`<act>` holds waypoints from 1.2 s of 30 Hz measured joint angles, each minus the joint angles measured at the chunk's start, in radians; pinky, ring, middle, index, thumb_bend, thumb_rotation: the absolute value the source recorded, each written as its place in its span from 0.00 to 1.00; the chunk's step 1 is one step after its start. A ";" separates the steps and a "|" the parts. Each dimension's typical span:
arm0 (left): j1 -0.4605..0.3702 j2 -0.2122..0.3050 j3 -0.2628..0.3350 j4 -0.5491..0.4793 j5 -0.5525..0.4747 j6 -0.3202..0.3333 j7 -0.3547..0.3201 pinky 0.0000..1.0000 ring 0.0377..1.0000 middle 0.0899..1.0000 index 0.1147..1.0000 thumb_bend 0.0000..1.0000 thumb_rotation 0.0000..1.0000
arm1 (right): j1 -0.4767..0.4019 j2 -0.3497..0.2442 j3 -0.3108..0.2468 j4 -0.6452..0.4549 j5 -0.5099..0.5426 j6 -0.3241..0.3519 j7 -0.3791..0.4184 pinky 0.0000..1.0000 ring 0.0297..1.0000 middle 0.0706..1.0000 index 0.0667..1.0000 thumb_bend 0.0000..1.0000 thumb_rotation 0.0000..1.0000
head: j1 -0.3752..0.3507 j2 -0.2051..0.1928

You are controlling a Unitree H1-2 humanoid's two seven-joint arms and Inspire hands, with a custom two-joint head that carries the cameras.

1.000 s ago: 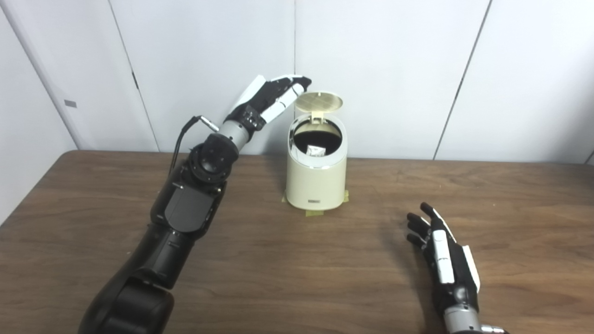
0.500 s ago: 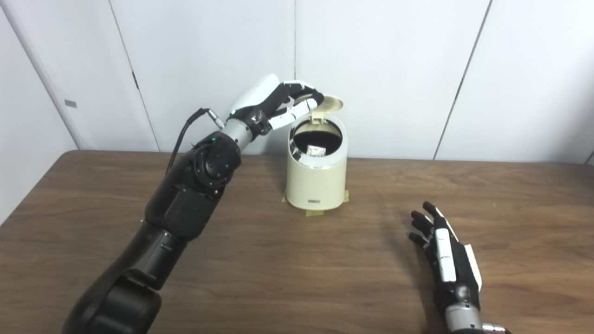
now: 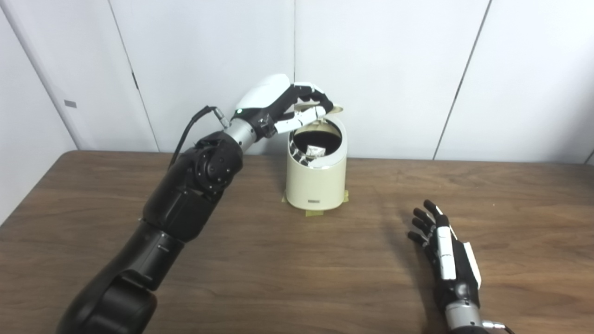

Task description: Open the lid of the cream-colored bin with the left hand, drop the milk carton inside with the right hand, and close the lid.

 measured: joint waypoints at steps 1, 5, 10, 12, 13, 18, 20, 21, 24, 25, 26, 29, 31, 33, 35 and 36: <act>0.000 0.012 -0.018 0.000 0.027 -0.014 -0.001 0.73 0.76 0.74 0.69 0.53 1.00 | -0.001 -0.001 -0.001 0.000 0.000 0.001 0.000 0.81 0.87 0.86 0.92 0.50 1.00 | 0.000 0.000; 0.003 0.047 -0.070 -0.021 0.149 -0.065 0.001 0.81 0.76 0.73 0.70 0.53 1.00 | -0.003 -0.003 -0.004 0.002 0.008 0.002 0.000 0.80 0.88 0.86 0.92 0.50 0.99 | -0.003 0.006; 0.004 0.060 -0.101 -0.048 0.247 -0.098 -0.007 0.86 0.79 0.73 0.70 0.56 1.00 | -0.005 -0.005 -0.003 0.001 0.007 0.009 -0.001 0.78 0.86 0.85 0.92 0.50 0.98 | -0.006 0.011; 0.008 0.061 -0.106 -0.064 0.270 -0.104 -0.013 0.86 0.79 0.73 0.70 0.57 1.00 | -0.006 -0.006 -0.003 0.000 0.003 0.011 -0.001 0.77 0.86 0.85 0.91 0.51 0.98 | -0.006 0.011; 0.009 0.061 -0.108 -0.065 0.280 -0.108 -0.015 0.87 0.79 0.73 0.70 0.57 1.00 | -0.007 -0.006 -0.003 -0.001 0.000 0.014 -0.002 0.76 0.85 0.85 0.91 0.51 0.98 | -0.006 0.011; 0.031 0.064 -0.116 -0.066 0.308 -0.127 -0.022 0.87 0.80 0.75 0.72 0.56 1.00 | -0.008 -0.005 -0.004 -0.004 -0.003 0.023 -0.006 0.75 0.85 0.84 0.91 0.50 0.97 | -0.015 0.015; 0.047 0.068 -0.118 -0.071 0.322 -0.131 -0.033 0.88 0.80 0.76 0.72 0.56 1.00 | -0.008 -0.005 -0.004 -0.004 -0.003 0.023 -0.006 0.76 0.86 0.84 0.91 0.51 0.96 | -0.018 0.017; 0.055 0.068 -0.117 -0.074 0.327 -0.135 -0.036 0.88 0.80 0.76 0.72 0.55 1.00 | -0.008 -0.005 -0.003 -0.004 -0.003 0.024 -0.005 0.76 0.86 0.85 0.92 0.50 0.97 | -0.020 0.015; 0.064 0.075 -0.117 -0.098 0.337 -0.141 -0.044 0.88 0.81 0.76 0.72 0.55 1.00 | -0.008 -0.005 -0.002 -0.007 -0.005 0.026 -0.005 0.75 0.86 0.84 0.92 0.51 0.97 | -0.023 0.015; 0.066 0.077 -0.117 -0.101 0.344 -0.142 -0.045 0.88 0.81 0.76 0.72 0.55 1.00 | -0.007 -0.005 -0.001 -0.007 -0.006 0.026 -0.005 0.75 0.86 0.85 0.92 0.52 0.97 | -0.026 0.017; 0.067 0.077 -0.117 -0.103 0.355 -0.142 -0.045 0.88 0.81 0.76 0.72 0.55 1.00 | -0.007 -0.005 -0.001 -0.007 -0.007 0.026 -0.005 0.75 0.86 0.85 0.92 0.52 0.97 | -0.026 0.017; 0.071 0.078 -0.117 -0.108 0.372 -0.144 -0.043 0.88 0.80 0.75 0.71 0.54 1.00 | -0.007 -0.005 -0.001 -0.007 -0.007 0.026 -0.005 0.76 0.86 0.85 0.92 0.51 0.98 | -0.026 0.015; 0.072 0.077 -0.117 -0.108 0.379 -0.146 -0.040 0.87 0.80 0.75 0.71 0.54 1.00 | -0.007 -0.005 -0.001 -0.007 -0.008 0.026 -0.005 0.77 0.86 0.85 0.92 0.52 0.97 | -0.028 0.020; 0.074 0.077 -0.117 -0.109 0.392 -0.146 -0.038 0.87 0.80 0.74 0.71 0.54 1.00 | -0.007 -0.005 -0.001 -0.007 -0.009 0.026 -0.005 0.76 0.86 0.85 0.92 0.52 0.97 | -0.029 0.020; 0.078 0.077 -0.118 -0.109 0.399 -0.148 -0.032 0.87 0.81 0.75 0.72 0.53 1.00 | -0.007 -0.005 -0.001 -0.007 -0.008 0.026 -0.006 0.76 0.86 0.85 0.92 0.52 0.97 | -0.029 0.020; 0.079 0.077 -0.120 -0.109 0.401 -0.148 -0.031 0.87 0.81 0.76 0.73 0.53 1.00 | -0.007 -0.005 -0.001 -0.008 -0.008 0.026 -0.006 0.76 0.86 0.85 0.92 0.52 0.97 | -0.031 0.020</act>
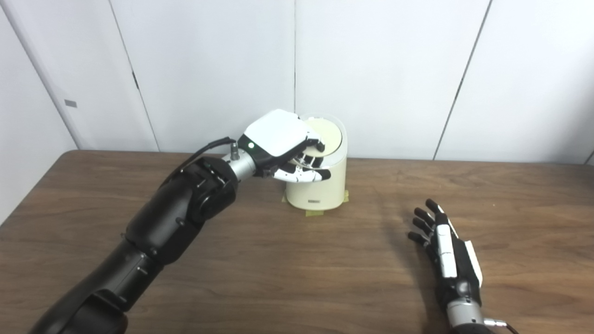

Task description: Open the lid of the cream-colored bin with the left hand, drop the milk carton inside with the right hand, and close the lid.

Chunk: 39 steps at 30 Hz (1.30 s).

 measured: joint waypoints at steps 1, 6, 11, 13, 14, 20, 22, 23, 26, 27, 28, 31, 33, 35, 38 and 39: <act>0.001 0.000 -0.002 0.000 0.001 0.000 -0.001 0.87 0.82 0.77 0.74 0.54 1.00 | 0.000 0.000 0.000 0.000 0.000 0.000 0.000 0.76 0.86 0.85 0.92 0.52 0.97 | -0.002 0.000; 0.002 0.000 -0.020 -0.004 0.021 0.006 -0.025 0.91 0.86 0.81 0.78 0.56 1.00 | 0.002 0.001 -0.002 -0.003 0.002 0.007 0.000 0.77 0.86 0.85 0.92 0.53 0.98 | -0.005 0.003; 0.001 0.005 -0.039 -0.012 0.043 0.005 -0.036 0.91 0.86 0.81 0.77 0.57 1.00 | 0.001 0.003 -0.003 -0.004 0.004 0.010 -0.001 0.79 0.87 0.85 0.92 0.52 0.97 | -0.008 0.005; -0.002 0.006 -0.044 -0.015 0.047 0.005 -0.047 0.90 0.86 0.81 0.76 0.58 1.00 | 0.001 0.003 -0.003 -0.004 0.004 0.012 -0.001 0.79 0.87 0.84 0.92 0.52 0.99 | -0.009 0.008; -0.004 0.007 -0.046 -0.016 0.047 0.005 -0.051 0.90 0.86 0.81 0.76 0.58 1.00 | 0.001 0.003 -0.003 -0.005 0.002 0.013 -0.002 0.80 0.87 0.84 0.92 0.52 0.99 | -0.009 0.009; 0.003 0.009 -0.025 -0.027 0.028 0.005 -0.057 0.89 0.84 0.80 0.76 0.55 1.00 | 0.001 0.004 -0.002 -0.009 -0.007 0.018 -0.003 0.80 0.88 0.84 0.92 0.52 1.00 | -0.015 0.012; 0.019 0.005 0.009 -0.027 -0.012 -0.003 -0.032 0.84 0.80 0.77 0.74 0.50 1.00 | 0.000 0.004 -0.003 -0.014 -0.006 0.026 -0.003 0.80 0.88 0.85 0.92 0.53 1.00 | -0.018 0.011; 0.029 0.000 0.030 -0.027 -0.044 -0.012 -0.020 0.83 0.80 0.76 0.73 0.50 1.00 | 0.000 0.005 -0.003 -0.017 -0.005 0.030 -0.003 0.80 0.88 0.85 0.92 0.53 1.00 | -0.018 0.011; 0.075 -0.038 0.119 -0.028 -0.157 -0.022 0.017 0.72 0.78 0.77 0.75 0.46 1.00 | -0.001 0.005 -0.005 -0.019 0.003 0.033 -0.003 0.79 0.87 0.85 0.92 0.51 0.99 | -0.025 0.009; 0.089 -0.055 0.148 -0.035 -0.194 -0.011 0.024 0.72 0.79 0.79 0.77 0.45 1.00 | -0.002 0.005 -0.005 -0.019 0.003 0.033 -0.003 0.79 0.87 0.85 0.92 0.51 0.99 | -0.026 0.009; 0.104 -0.072 0.178 -0.053 -0.230 0.009 0.026 0.72 0.79 0.80 0.78 0.45 1.00 | -0.003 0.005 -0.004 -0.018 0.003 0.033 -0.003 0.79 0.87 0.85 0.92 0.51 1.00 | -0.029 0.008; 0.149 -0.135 0.271 -0.113 -0.356 0.063 0.033 0.77 0.84 0.84 0.82 0.43 1.00 | -0.005 0.005 -0.002 -0.018 -0.003 0.033 -0.006 0.78 0.86 0.85 0.91 0.50 1.00 | -0.032 0.008; 0.176 -0.187 0.333 -0.152 -0.450 0.124 0.039 0.83 0.87 0.86 0.85 0.42 1.00 | -0.006 0.007 -0.001 -0.018 -0.003 0.033 -0.010 0.78 0.86 0.85 0.91 0.50 1.00 | -0.035 0.009; 0.208 -0.227 0.384 -0.194 -0.539 0.194 0.033 0.85 0.88 0.86 0.87 0.43 1.00 | -0.007 0.009 -0.001 -0.019 -0.003 0.032 -0.011 0.78 0.86 0.85 0.91 0.49 1.00 | -0.041 0.008; 0.254 -0.261 0.434 -0.218 -0.641 0.282 0.026 0.84 0.87 0.86 0.89 0.51 1.00 | -0.007 0.010 -0.001 -0.020 -0.002 0.032 -0.012 0.78 0.86 0.84 0.91 0.50 1.00 | -0.051 0.009; 0.276 -0.268 0.453 -0.224 -0.670 0.309 0.028 0.84 0.87 0.87 0.90 0.53 1.00 | -0.007 0.011 0.000 -0.024 -0.002 0.032 -0.012 0.77 0.86 0.84 0.90 0.50 1.00 | -0.052 0.009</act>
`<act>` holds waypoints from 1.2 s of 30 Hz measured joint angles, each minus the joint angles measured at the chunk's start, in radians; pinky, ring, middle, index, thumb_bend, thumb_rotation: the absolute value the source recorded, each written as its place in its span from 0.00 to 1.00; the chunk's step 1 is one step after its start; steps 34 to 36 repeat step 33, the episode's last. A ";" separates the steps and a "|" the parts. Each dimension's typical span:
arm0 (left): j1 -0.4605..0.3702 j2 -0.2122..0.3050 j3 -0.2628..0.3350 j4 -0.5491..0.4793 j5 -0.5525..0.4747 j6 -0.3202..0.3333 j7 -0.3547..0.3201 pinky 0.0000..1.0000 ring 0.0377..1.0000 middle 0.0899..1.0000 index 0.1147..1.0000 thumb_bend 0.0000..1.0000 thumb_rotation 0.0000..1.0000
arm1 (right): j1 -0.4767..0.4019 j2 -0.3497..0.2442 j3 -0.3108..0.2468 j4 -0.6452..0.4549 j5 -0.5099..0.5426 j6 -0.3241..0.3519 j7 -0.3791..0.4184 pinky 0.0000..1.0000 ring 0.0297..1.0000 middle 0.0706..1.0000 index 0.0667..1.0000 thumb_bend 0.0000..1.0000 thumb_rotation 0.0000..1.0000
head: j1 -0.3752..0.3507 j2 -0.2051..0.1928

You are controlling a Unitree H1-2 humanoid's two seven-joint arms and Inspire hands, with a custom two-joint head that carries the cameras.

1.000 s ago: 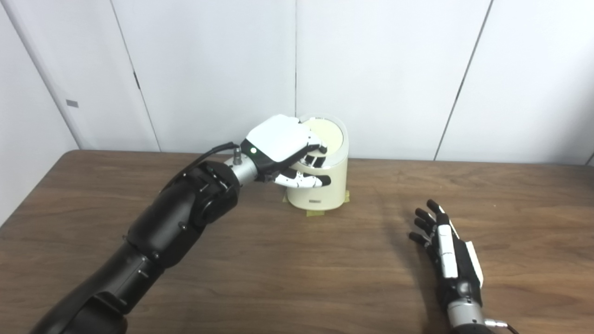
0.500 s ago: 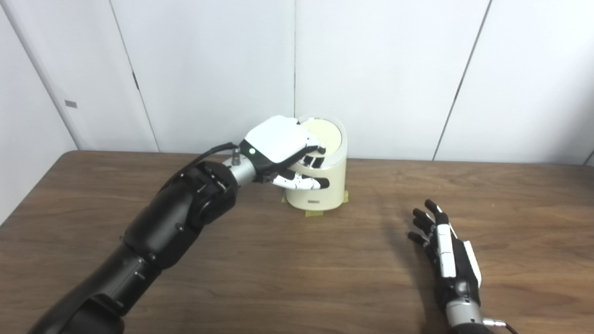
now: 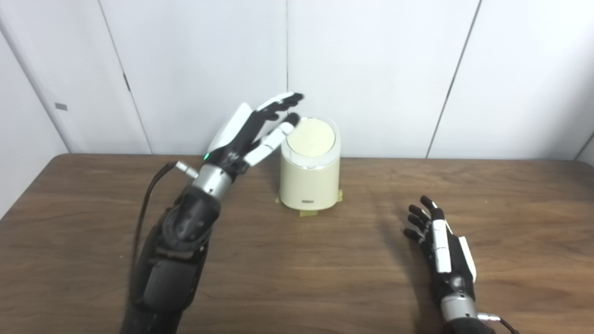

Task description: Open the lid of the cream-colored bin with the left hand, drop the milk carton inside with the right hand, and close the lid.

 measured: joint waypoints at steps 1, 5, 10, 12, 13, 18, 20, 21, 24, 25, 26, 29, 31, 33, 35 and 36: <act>0.021 -0.004 0.023 -0.008 -0.028 0.025 0.002 0.85 0.87 0.87 0.90 0.53 1.00 | 0.000 0.000 0.000 -0.004 0.000 0.000 0.000 0.77 0.86 0.84 0.90 0.50 1.00 | 0.000 0.000; 0.113 -0.038 0.129 -0.012 -0.165 0.038 0.054 0.86 0.85 0.86 0.89 0.49 0.95 | 0.001 0.001 -0.002 -0.030 0.009 0.000 0.001 0.76 0.86 0.84 0.90 0.51 0.98 | -0.003 0.005; 0.222 -0.060 0.182 -0.026 -0.263 0.035 0.105 0.88 0.88 0.87 0.90 0.45 1.00 | 0.005 -0.001 -0.008 -0.075 0.030 0.006 0.002 0.78 0.87 0.85 0.90 0.53 0.98 | -0.005 0.014; 0.262 -0.060 0.186 -0.049 -0.285 0.032 0.110 0.85 0.87 0.87 0.89 0.44 1.00 | 0.007 -0.001 -0.013 -0.083 0.047 0.008 0.005 0.80 0.88 0.86 0.91 0.55 0.97 | -0.003 0.017; 0.277 -0.060 0.187 -0.052 -0.295 0.024 0.111 0.85 0.86 0.87 0.89 0.44 1.00 | 0.008 -0.002 -0.016 -0.085 0.053 0.008 0.008 0.81 0.88 0.87 0.91 0.55 0.97 | -0.003 0.017; 0.353 -0.067 0.187 -0.085 -0.360 0.013 0.116 0.88 0.87 0.89 0.90 0.49 0.96 | 0.020 -0.032 -0.015 -0.121 0.081 0.021 0.039 0.87 0.91 0.90 0.93 0.61 0.98 | -0.005 0.023; 0.383 -0.073 0.181 -0.095 -0.372 0.012 0.116 0.90 0.89 0.91 0.92 0.49 0.96 | 0.020 -0.044 -0.014 -0.137 0.088 0.039 0.050 0.89 0.92 0.91 0.94 0.62 0.99 | -0.005 0.025; 0.398 -0.075 0.177 -0.102 -0.383 0.014 0.116 0.93 0.91 0.92 0.94 0.49 0.97 | 0.020 -0.051 -0.012 -0.144 0.089 0.045 0.055 0.90 0.93 0.91 0.94 0.63 0.99 | -0.008 0.028; 0.425 -0.077 0.161 -0.116 -0.397 0.032 0.114 0.97 0.94 0.95 0.96 0.49 0.99 | 0.021 -0.066 -0.002 -0.153 0.082 0.065 0.059 0.92 0.95 0.93 0.94 0.63 1.00 | -0.009 0.028; 0.429 -0.077 0.157 -0.118 -0.399 0.041 0.113 0.97 0.95 0.95 0.96 0.48 0.99 | 0.022 -0.067 0.004 -0.156 0.081 0.075 0.060 0.92 0.95 0.93 0.94 0.62 1.00 | -0.014 0.029; 0.433 -0.077 0.152 -0.120 -0.400 0.048 0.113 0.97 0.95 0.95 0.96 0.47 1.00 | 0.024 -0.068 0.009 -0.158 0.078 0.080 0.062 0.93 0.96 0.94 0.94 0.61 1.00 | -0.014 0.029; 0.442 -0.077 0.137 -0.136 -0.400 0.051 0.114 0.98 0.96 0.95 0.96 0.48 1.00 | 0.033 -0.074 0.024 -0.169 0.068 0.097 0.069 0.94 0.97 0.95 0.95 0.59 1.00 | -0.011 0.037; 0.451 -0.077 0.130 -0.157 -0.401 0.052 0.113 0.99 0.96 0.96 0.96 0.51 1.00 | 0.036 -0.076 0.024 -0.180 0.068 0.109 0.073 0.97 0.97 0.96 0.95 0.59 1.00 | -0.009 0.038; 0.459 -0.077 0.121 -0.170 -0.401 0.064 0.112 1.00 0.98 0.97 0.97 0.51 1.00 | 0.036 -0.079 0.021 -0.181 0.081 0.117 0.080 0.99 0.98 0.97 0.96 0.59 1.00 | -0.012 0.041; 0.459 -0.077 0.121 -0.170 -0.401 0.064 0.112 1.00 0.98 0.97 0.97 0.51 1.00 | 0.036 -0.079 0.021 -0.181 0.081 0.117 0.080 0.99 0.98 0.97 0.96 0.59 1.00 | -0.012 0.041; 0.459 -0.077 0.121 -0.170 -0.401 0.064 0.112 1.00 0.98 0.97 0.97 0.51 1.00 | 0.036 -0.079 0.021 -0.181 0.081 0.117 0.080 0.99 0.98 0.97 0.96 0.59 1.00 | -0.012 0.041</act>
